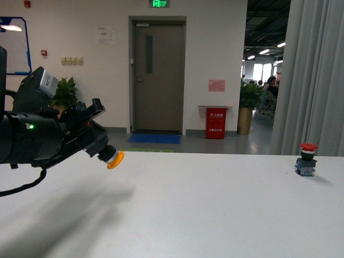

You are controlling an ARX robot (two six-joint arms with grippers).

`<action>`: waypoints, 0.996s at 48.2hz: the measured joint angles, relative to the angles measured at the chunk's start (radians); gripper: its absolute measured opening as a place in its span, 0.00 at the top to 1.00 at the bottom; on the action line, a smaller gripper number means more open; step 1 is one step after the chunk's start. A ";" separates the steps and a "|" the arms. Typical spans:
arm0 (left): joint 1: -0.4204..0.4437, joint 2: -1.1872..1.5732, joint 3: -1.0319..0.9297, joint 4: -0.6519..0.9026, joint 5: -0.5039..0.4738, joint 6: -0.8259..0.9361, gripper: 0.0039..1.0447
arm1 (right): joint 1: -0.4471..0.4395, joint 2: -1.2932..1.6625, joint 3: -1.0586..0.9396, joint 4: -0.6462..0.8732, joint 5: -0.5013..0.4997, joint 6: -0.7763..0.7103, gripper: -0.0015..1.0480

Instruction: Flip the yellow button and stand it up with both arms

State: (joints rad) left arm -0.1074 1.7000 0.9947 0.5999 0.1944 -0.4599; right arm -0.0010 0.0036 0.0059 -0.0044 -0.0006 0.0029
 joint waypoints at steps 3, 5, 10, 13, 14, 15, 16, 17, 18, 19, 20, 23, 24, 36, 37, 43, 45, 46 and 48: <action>-0.015 0.021 0.004 0.049 0.028 -0.084 0.65 | 0.000 0.000 0.000 0.000 0.000 0.000 0.07; -0.027 0.040 0.012 0.079 0.063 -0.145 0.65 | 0.000 0.000 0.000 0.000 0.000 0.000 0.07; -0.046 0.074 0.028 0.126 0.151 -0.243 0.65 | 0.000 0.000 0.000 0.000 0.000 0.000 0.07; -0.059 0.096 0.038 0.160 0.207 -0.300 0.65 | 0.000 0.000 0.000 0.000 0.000 0.000 0.07; -0.064 0.106 0.043 0.171 0.227 -0.319 0.65 | 0.000 0.000 0.000 0.000 0.000 0.000 0.07; -0.070 0.115 0.049 0.180 0.237 -0.333 0.65 | 0.000 0.000 0.000 0.000 0.000 0.000 0.07; -0.079 0.130 0.060 0.197 0.256 -0.364 0.65 | 0.000 0.000 0.000 0.000 0.000 0.000 0.07; -0.084 0.141 0.067 0.208 0.266 -0.380 0.65 | 0.000 0.000 0.000 0.000 0.000 0.000 0.07; -0.092 0.157 0.080 0.221 0.279 -0.404 0.65 | 0.000 0.000 0.000 0.000 0.000 0.000 0.07; -0.098 0.168 0.090 0.224 0.284 -0.412 0.65 | 0.000 0.000 0.000 0.000 0.000 0.000 0.07; -0.103 0.179 0.099 0.225 0.291 -0.426 0.65 | 0.000 0.000 0.000 0.000 0.000 0.000 0.07; -0.116 0.205 0.122 0.229 0.307 -0.449 0.65 | 0.000 0.000 0.000 0.000 0.000 0.000 0.07; -0.121 0.214 0.130 0.229 0.311 -0.455 0.65 | 0.000 0.000 0.000 0.000 0.000 0.000 0.07; -0.161 0.294 0.205 0.270 0.327 -0.536 0.65 | 0.000 0.000 0.000 0.000 0.000 0.000 0.07; -0.165 0.299 0.210 0.277 0.328 -0.545 0.65 | 0.000 0.000 0.000 0.000 0.000 0.000 0.07; -0.192 0.340 0.259 0.333 0.332 -0.617 0.65 | 0.000 0.000 0.000 0.000 0.000 0.000 0.07; -0.199 0.350 0.270 0.348 0.332 -0.639 0.65 | 0.000 0.000 0.000 0.000 0.000 0.000 0.07; -0.203 0.352 0.272 0.353 0.331 -0.647 0.65 | 0.000 0.000 0.000 0.000 0.000 0.000 0.07; -0.211 0.361 0.277 0.366 0.329 -0.673 0.65 | 0.000 0.000 0.000 0.000 0.000 0.000 0.07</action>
State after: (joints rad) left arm -0.3187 2.0613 1.2720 0.9657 0.5236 -1.1324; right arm -0.0010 0.0036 0.0059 -0.0044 -0.0006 0.0029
